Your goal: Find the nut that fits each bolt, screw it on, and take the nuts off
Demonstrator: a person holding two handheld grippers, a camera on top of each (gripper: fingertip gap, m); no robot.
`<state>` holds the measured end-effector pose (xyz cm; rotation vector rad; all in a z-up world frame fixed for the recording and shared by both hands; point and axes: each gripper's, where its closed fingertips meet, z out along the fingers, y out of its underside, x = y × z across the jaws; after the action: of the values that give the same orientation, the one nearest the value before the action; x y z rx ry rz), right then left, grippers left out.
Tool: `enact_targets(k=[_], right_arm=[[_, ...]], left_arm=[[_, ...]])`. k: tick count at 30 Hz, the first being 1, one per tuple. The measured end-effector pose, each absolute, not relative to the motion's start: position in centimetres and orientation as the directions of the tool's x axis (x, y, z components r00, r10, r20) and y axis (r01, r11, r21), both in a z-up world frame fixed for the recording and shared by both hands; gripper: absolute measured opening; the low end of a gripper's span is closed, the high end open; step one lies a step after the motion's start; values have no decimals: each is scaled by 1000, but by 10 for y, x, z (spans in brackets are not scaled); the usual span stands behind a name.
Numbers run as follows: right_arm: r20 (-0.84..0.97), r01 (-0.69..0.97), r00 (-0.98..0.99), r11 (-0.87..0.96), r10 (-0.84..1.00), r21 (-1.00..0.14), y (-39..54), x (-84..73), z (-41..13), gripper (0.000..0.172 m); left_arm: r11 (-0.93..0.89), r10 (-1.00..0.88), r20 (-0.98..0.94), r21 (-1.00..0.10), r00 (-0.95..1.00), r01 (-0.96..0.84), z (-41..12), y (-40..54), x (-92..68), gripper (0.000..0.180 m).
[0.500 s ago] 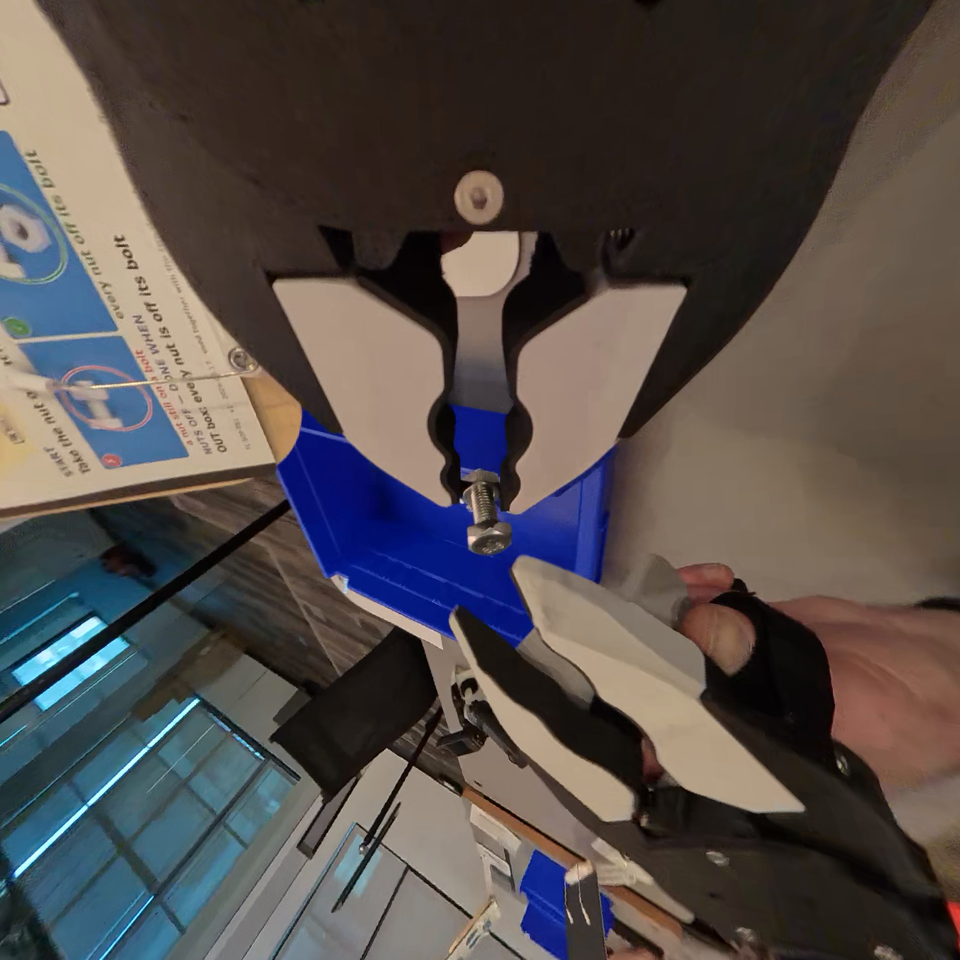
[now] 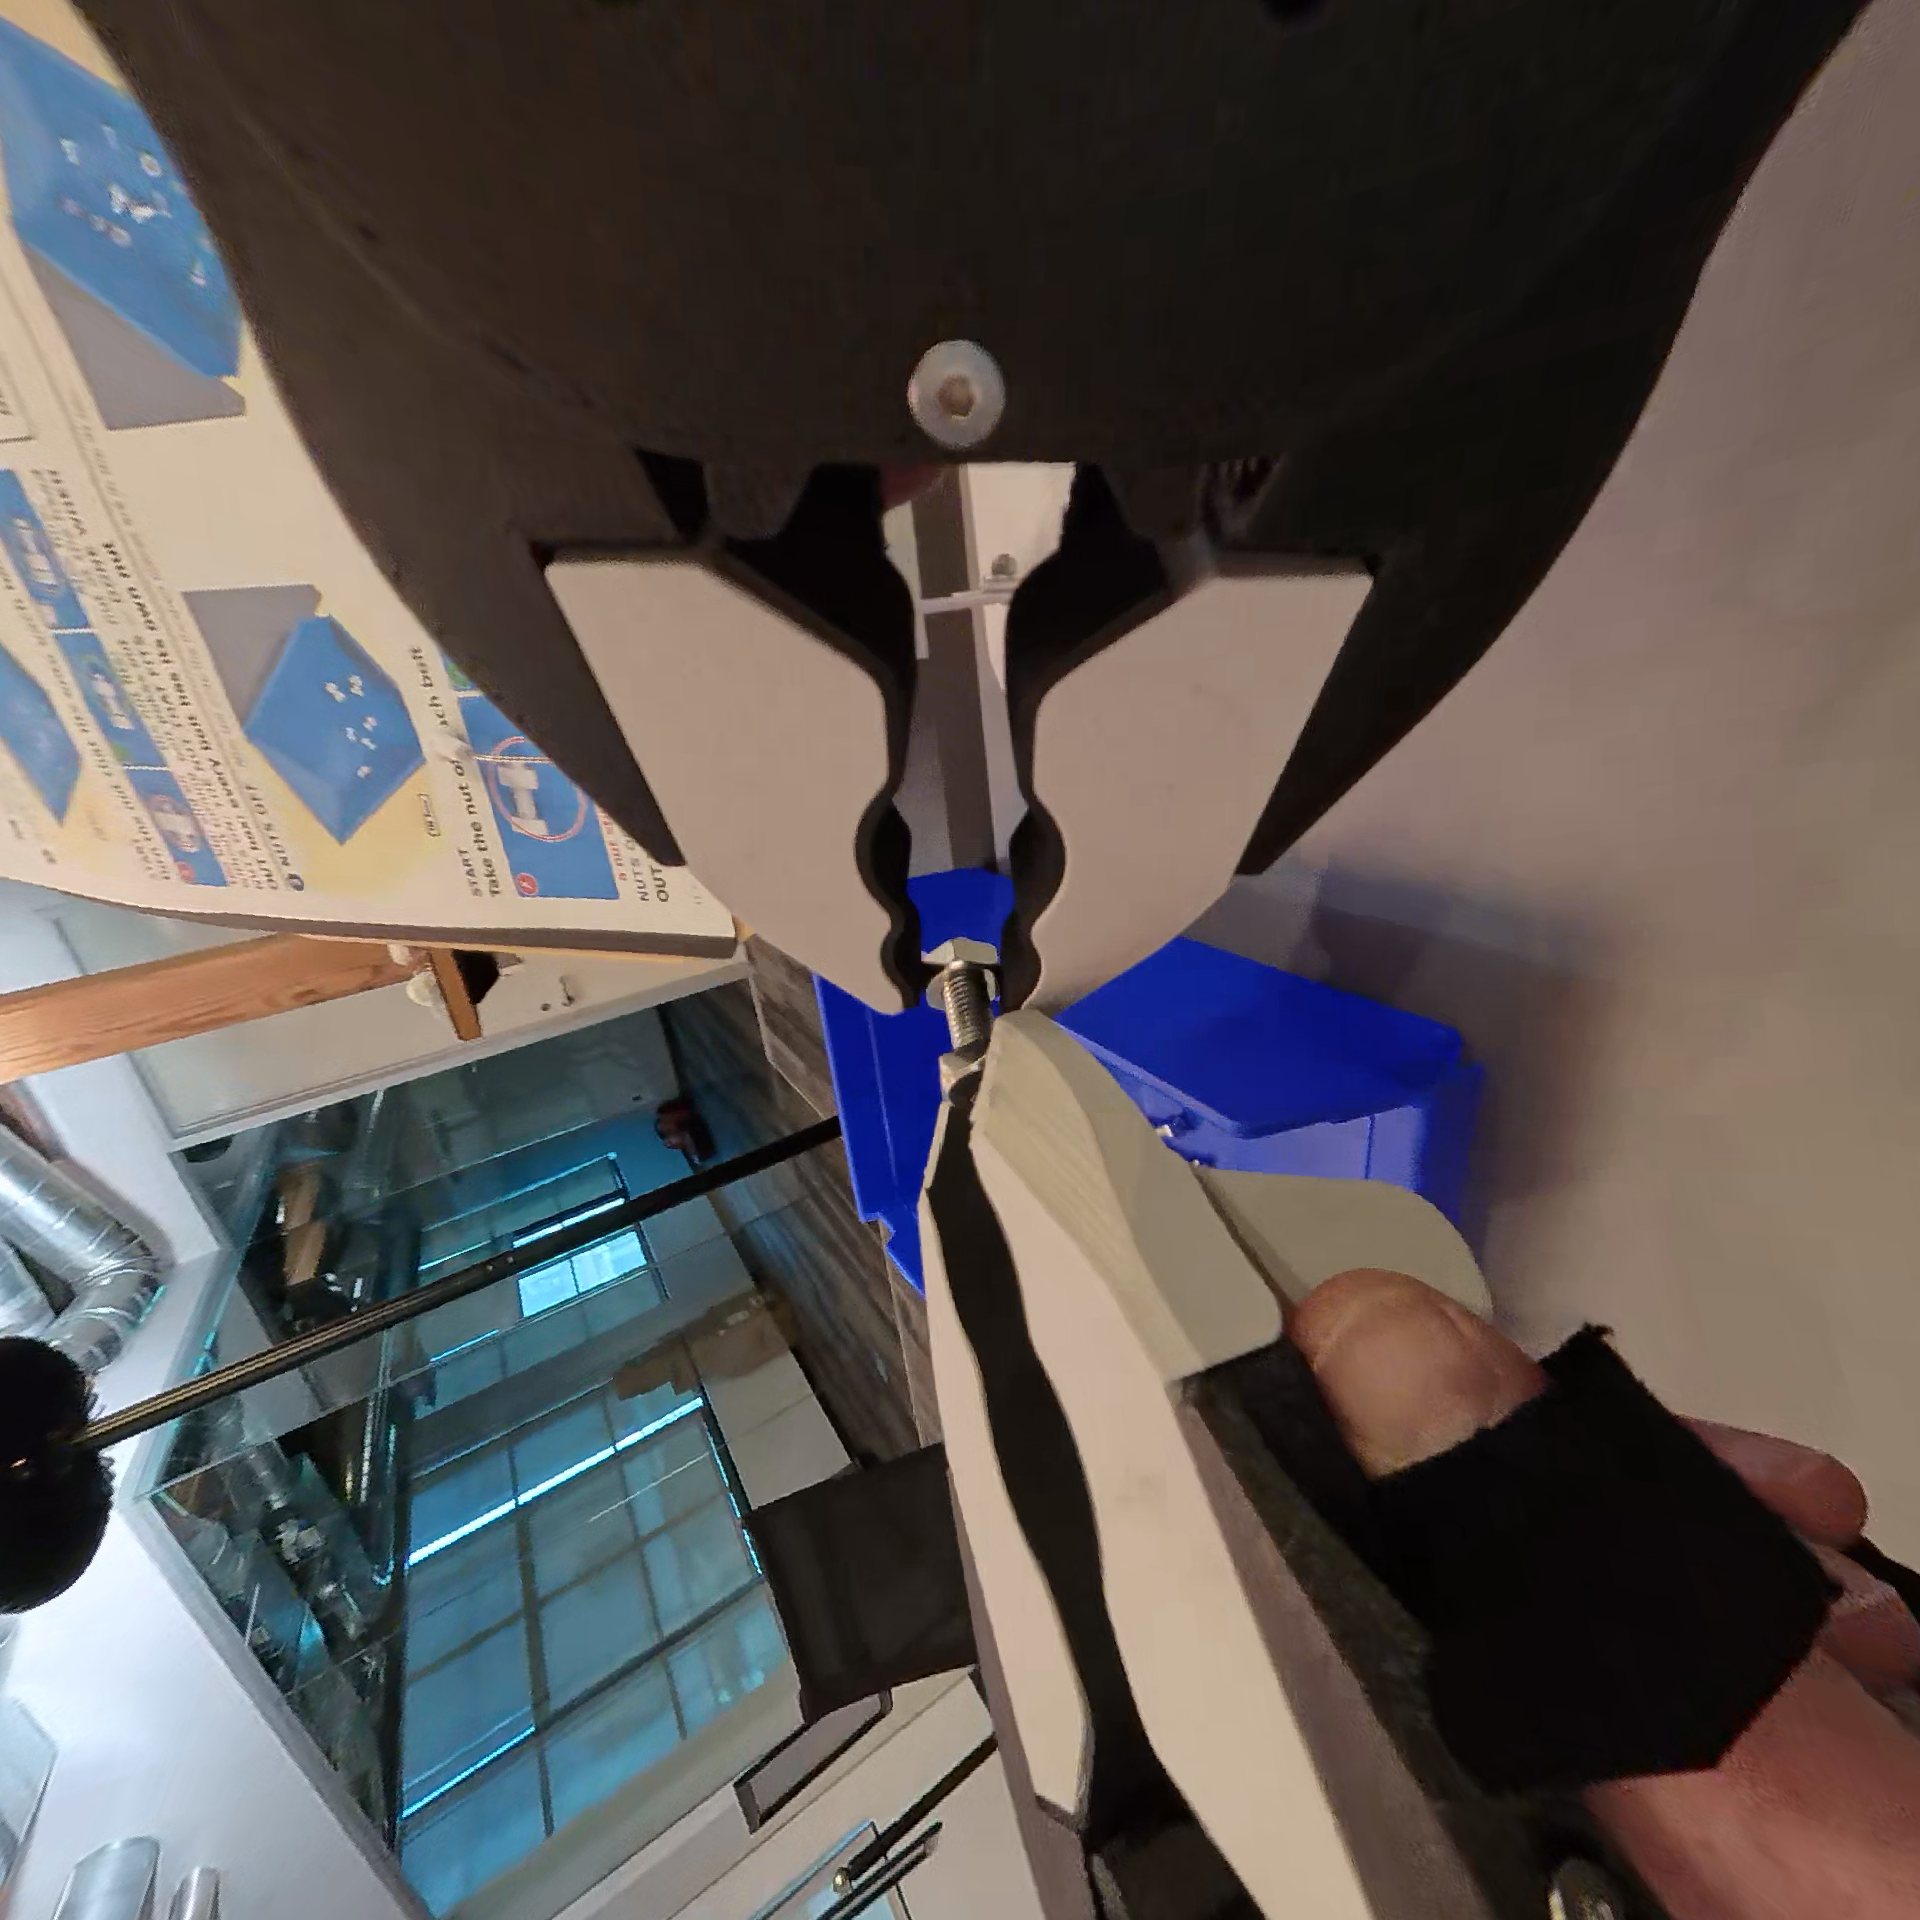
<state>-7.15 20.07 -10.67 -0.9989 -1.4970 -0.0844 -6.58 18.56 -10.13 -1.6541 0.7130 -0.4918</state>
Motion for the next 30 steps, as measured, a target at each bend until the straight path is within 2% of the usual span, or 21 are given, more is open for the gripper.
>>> enact_targets(k=[8, 14, 21, 26, 30], right_arm=[[920, 679, 117, 646, 374, -349, 203, -72, -108, 15], [941, 689, 126, 655, 313, -310, 204, -71, -105, 15], [965, 689, 99, 683, 243, -243, 201, -74, -107, 15], [968, 691, 94, 685, 231, -230, 202, -73, -108, 15], [969, 693, 90, 684, 232, -228, 203, -73, -110, 15]], left_arm=[[-136, -690, -4, -982, 724, -134, -105, 187, -64, 18], [-255, -721, 242, -964, 649, 76, -105, 189, -63, 18], [-414, -721, 498, -867, 482, 276, -107, 189, -60, 25], [-451, -713, 546, -837, 440, 309, -108, 189, -61, 15], [-453, -708, 546, -837, 447, 306, -110, 190, -61, 14]])
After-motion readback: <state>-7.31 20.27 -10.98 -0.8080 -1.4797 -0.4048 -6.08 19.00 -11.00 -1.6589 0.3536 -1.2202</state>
